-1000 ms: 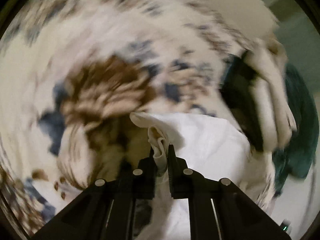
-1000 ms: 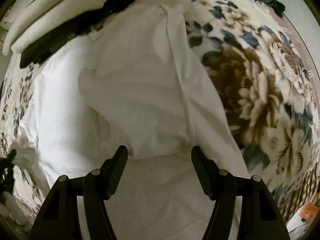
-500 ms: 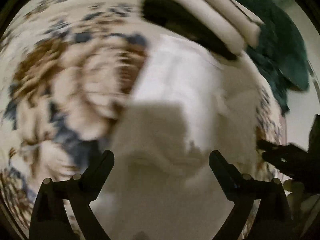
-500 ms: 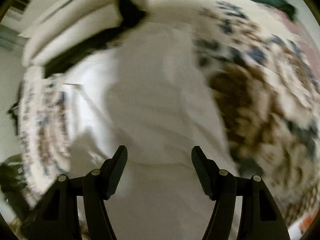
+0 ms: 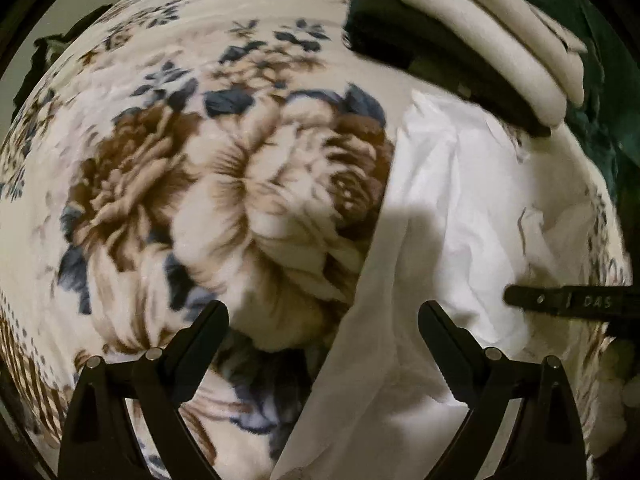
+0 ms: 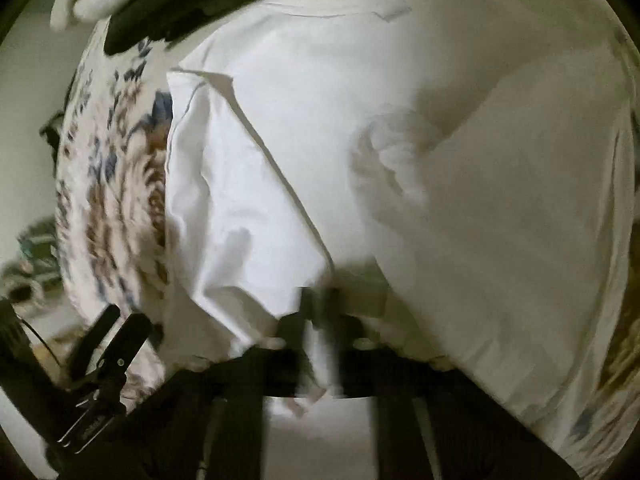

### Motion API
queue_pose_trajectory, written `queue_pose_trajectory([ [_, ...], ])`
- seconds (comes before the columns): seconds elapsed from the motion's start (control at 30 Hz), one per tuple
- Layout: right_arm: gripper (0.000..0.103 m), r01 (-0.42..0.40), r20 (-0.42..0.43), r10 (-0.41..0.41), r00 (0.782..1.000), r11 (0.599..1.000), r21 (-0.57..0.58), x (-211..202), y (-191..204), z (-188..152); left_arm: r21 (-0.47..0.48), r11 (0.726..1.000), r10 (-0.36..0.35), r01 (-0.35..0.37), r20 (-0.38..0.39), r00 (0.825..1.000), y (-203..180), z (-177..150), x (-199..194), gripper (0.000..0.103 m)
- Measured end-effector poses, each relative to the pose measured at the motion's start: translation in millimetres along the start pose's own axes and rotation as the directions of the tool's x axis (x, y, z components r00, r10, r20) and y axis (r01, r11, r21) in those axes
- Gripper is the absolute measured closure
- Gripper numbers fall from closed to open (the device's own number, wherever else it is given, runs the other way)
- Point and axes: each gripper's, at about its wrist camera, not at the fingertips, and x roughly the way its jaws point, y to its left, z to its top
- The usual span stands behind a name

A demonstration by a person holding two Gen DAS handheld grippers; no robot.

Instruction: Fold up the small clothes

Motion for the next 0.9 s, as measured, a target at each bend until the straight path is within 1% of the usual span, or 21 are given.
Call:
queue_pose_trajectory([
  [0.03, 0.101, 0.022, 0.020, -0.021, 1.000, 1.000, -0.019, -3, 4, 0, 0.013, 1.000, 0.014, -0.014, -0.007, 1.000, -3, -1, 5, 0.006],
  [0.07, 0.101, 0.049, 0.064, -0.046, 0.997, 0.998, -0.044, -13, 7, -1, 0.021, 1.000, 0.017, -0.017, -0.015, 1.000, -5, -2, 8, 0.006],
  [0.13, 0.101, 0.078, 0.119, -0.070, 0.990, 0.995, -0.065, -29, 11, 1, 0.028, 0.999, 0.026, -0.025, -0.029, 0.999, -4, -5, 13, 0.006],
  [0.17, 0.101, 0.097, 0.151, -0.085, 0.985, 0.993, -0.072, -37, 13, 5, 0.030, 0.999, 0.033, -0.032, -0.034, 0.999, -4, -8, 14, 0.006],
  [0.27, 0.101, 0.158, 0.209, -0.135, 0.969, 0.982, -0.099, -60, 12, 21, 0.030, 0.999, 0.033, -0.032, -0.047, 0.998, 0, -15, 16, 0.006],
  [0.3, 0.101, 0.167, 0.207, -0.144, 0.968, 0.981, -0.097, -58, 18, 33, 0.027, 0.999, 0.028, -0.027, -0.052, 0.998, 0, -16, 18, 0.006],
  [0.37, 0.101, 0.197, 0.206, -0.176, 0.963, 0.976, -0.090, -61, 14, 47, 0.024, 0.999, 0.031, -0.030, -0.059, 0.998, 2, -21, 16, 0.006],
  [0.43, 0.101, 0.211, 0.171, -0.196, 0.965, 0.975, -0.073, -57, 9, 61, 0.019, 0.999, 0.028, -0.027, -0.061, 0.998, -2, -23, 16, 0.006],
  [0.5, 0.093, 0.202, 0.158, -0.197, 0.967, 0.979, -0.016, -61, 1, 60, 0.014, 1.000, 0.023, -0.022, -0.046, 0.999, -1, -24, 7, 0.006],
  [0.53, 0.089, 0.171, 0.176, -0.170, 0.970, 0.985, 0.005, -69, -2, 54, 0.014, 1.000, 0.022, -0.021, -0.036, 0.999, -1, -22, 3, 0.006],
  [0.6, 0.074, 0.100, 0.196, -0.100, 0.975, 0.995, 0.008, -75, -2, 36, 0.020, 1.000, 0.018, -0.018, -0.016, 1.000, -2, -21, -5, 0.006],
  [0.67, 0.072, 0.048, 0.175, -0.046, 0.983, 0.999, -0.009, -69, -1, 15, 0.036, 0.999, 0.030, -0.030, -0.013, 0.999, -6, -22, -6, 0.006],
  [0.7, 0.072, 0.040, 0.130, -0.036, 0.991, 0.999, -0.029, -57, -2, 0, 0.050, 0.998, 0.039, -0.038, -0.019, 0.999, -8, -25, -4, 0.006],
  [0.73, 0.072, 0.053, 0.096, -0.049, 0.994, 0.998, -0.040, -46, -2, -7, 0.060, 0.997, 0.047, -0.045, -0.030, 0.998, -9, -26, 0, 0.006],
  [0.77, 0.072, 0.090, 0.042, -0.087, 0.995, 0.994, -0.056, -29, -3, -18, 0.071, 0.996, 0.057, -0.054, -0.047, 0.997, -12, -28, 5, 0.006],
  [0.8, 0.072, 0.141, -0.014, -0.142, 0.990, 0.988, -0.059, -12, -10, -29, 0.083, 0.995, 0.066, -0.061, -0.065, 0.996, -12, -31, 12, 0.006],
  [0.83, 0.072, 0.145, -0.037, -0.147, 0.988, 0.988, -0.049, -5, -18, -38, 0.098, 0.993, 0.078, -0.069, -0.097, 0.992, -11, -36, 22, 0.006],
  [0.87, 0.072, 0.128, -0.036, -0.130, 0.991, 0.991, -0.037, -5, -23, -41, 0.100, 0.993, 0.080, -0.069, -0.114, 0.990, -11, -38, 25, 0.006],
  [0.9, 0.072, 0.093, -0.027, -0.093, 0.995, 0.996, -0.008, -16, -30, -45, 0.094, 0.994, 0.070, -0.060, -0.117, 0.991, -9, -39, 23, 0.006],
])
